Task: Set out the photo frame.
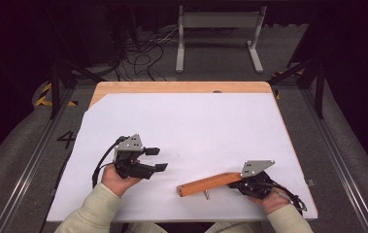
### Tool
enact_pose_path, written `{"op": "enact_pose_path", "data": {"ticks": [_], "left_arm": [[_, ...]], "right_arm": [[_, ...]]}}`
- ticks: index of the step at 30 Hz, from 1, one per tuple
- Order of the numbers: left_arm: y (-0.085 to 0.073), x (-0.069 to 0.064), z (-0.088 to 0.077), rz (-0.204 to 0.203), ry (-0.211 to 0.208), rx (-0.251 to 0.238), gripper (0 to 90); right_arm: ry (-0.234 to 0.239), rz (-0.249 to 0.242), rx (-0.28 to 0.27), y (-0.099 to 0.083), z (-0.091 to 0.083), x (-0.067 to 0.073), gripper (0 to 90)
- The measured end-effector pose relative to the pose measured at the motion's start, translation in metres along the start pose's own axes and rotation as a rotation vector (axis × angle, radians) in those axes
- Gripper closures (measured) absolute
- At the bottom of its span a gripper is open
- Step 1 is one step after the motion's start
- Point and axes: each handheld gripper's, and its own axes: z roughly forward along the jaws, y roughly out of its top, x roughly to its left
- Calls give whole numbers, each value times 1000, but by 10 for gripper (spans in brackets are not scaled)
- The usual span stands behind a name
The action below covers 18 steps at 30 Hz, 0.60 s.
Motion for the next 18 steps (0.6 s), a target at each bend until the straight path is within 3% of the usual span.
{"op": "enact_pose_path", "data": {"ticks": [18], "left_arm": [[-2, 2, 3, -8, -1, 28, 359]], "right_arm": [[-16, 63, -36, 22, 18, -23, 900]]}}
